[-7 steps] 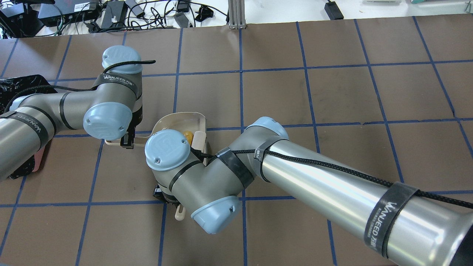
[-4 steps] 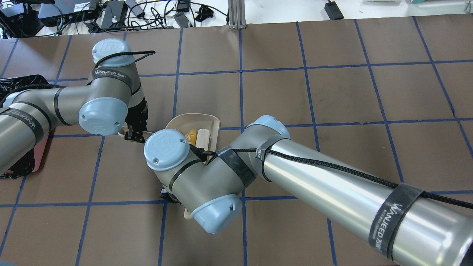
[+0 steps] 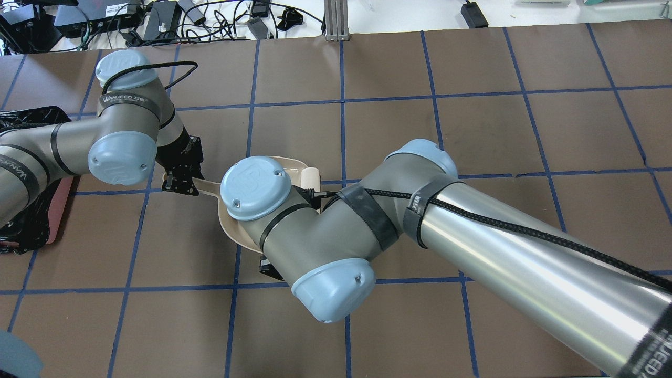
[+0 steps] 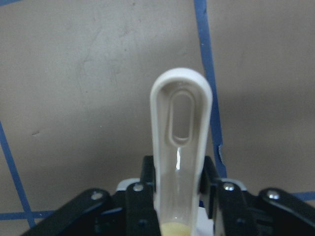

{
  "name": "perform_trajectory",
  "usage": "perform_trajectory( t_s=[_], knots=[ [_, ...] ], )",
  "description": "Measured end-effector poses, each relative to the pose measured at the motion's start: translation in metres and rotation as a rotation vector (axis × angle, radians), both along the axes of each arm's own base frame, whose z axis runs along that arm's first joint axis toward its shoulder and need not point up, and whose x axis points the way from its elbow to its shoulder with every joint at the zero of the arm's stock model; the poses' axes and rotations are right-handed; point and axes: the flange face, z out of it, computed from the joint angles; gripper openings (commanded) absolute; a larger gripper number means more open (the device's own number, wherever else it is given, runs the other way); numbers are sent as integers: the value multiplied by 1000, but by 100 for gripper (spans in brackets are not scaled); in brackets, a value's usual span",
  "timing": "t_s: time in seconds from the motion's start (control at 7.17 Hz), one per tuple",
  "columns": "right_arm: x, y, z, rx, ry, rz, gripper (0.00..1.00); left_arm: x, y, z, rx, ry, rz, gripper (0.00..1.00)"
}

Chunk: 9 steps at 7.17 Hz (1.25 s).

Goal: Sweep and dump trash into bin
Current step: 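Sweep the yellow potato into the dustpan with the right gripper's brush, then carry the dustpan to the black bin with the left gripper while the right withdraws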

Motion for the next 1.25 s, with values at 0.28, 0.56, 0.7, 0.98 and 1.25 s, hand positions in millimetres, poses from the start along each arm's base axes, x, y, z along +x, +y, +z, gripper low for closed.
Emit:
perform_trajectory(
  t_s=[0.28, 0.56, 0.7, 0.98, 1.25],
  knots=[
    [-25, -17, 10, 18, 13, 7, 0, 7, -15, 5, -23, 45, -21, 0],
    [-81, -63, 23, 21, 19, 13, 0, 26, -34, 25, -58, 81, 3, 0],
    [-111, -86, 30, 15, 10, 12, 0, 36, -42, 38, -59, 91, 20, 0],
    [-177, -129, 35, 17, -8, -5, 0, 58, -60, 60, -46, 97, 41, 0],
    [-256, -166, 37, 21, -29, -38, 0, 96, -77, 82, -33, 100, 53, 0]
  ],
)
